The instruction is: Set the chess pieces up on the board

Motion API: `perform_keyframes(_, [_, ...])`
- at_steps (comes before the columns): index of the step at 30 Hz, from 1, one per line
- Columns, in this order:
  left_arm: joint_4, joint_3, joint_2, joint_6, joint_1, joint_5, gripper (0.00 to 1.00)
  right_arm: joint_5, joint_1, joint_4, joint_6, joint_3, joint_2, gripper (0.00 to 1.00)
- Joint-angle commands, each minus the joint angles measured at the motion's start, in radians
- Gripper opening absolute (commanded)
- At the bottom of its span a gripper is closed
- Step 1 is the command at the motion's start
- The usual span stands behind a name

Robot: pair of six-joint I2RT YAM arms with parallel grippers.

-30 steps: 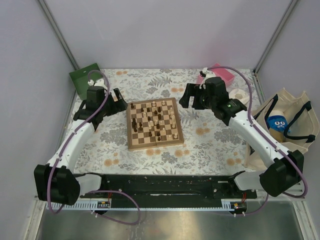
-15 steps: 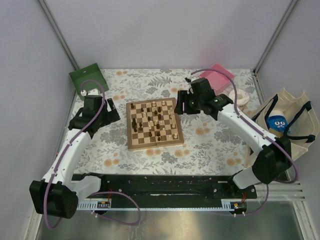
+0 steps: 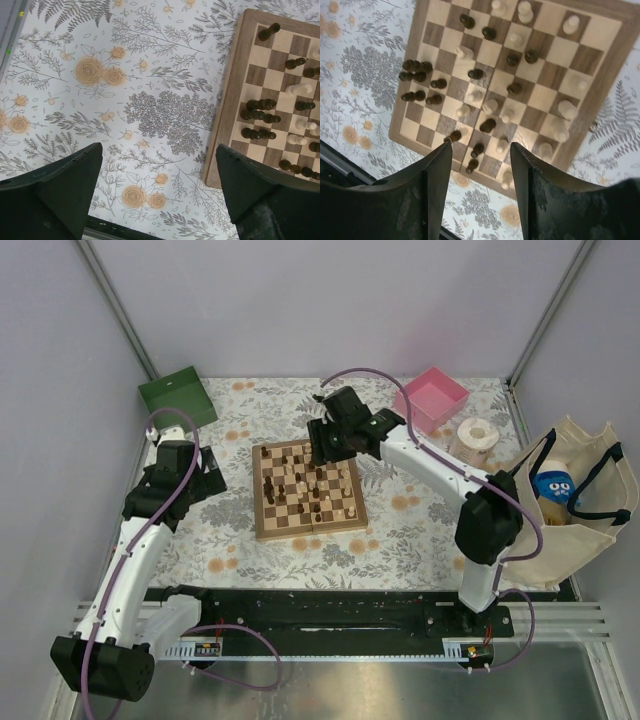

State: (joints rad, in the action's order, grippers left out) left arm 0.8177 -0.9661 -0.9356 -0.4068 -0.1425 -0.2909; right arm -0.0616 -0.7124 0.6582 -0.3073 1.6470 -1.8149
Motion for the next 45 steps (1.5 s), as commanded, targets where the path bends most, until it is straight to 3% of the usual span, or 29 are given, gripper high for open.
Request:
perform_keyframes(1, [0.009,-0.006,0.006,-0.001,0.000,-0.091,0.99,0.002,-0.045,0.006,0.056,0.160,-0.108,0.55])
perform_keyframes(5, [0.006,0.004,0.038,-0.018,0.004,-0.108,0.99,-0.021,-0.056,0.011,0.065,0.284,-0.237,0.49])
perform_keyframes(16, [-0.002,0.012,0.041,-0.027,0.029,-0.079,0.99,-0.004,-0.097,0.225,0.148,0.729,-0.560,0.47])
perform_keyframes(45, [-0.025,0.015,0.037,-0.013,0.081,-0.005,0.99,0.028,-0.101,0.216,0.163,0.798,-0.682,0.41])
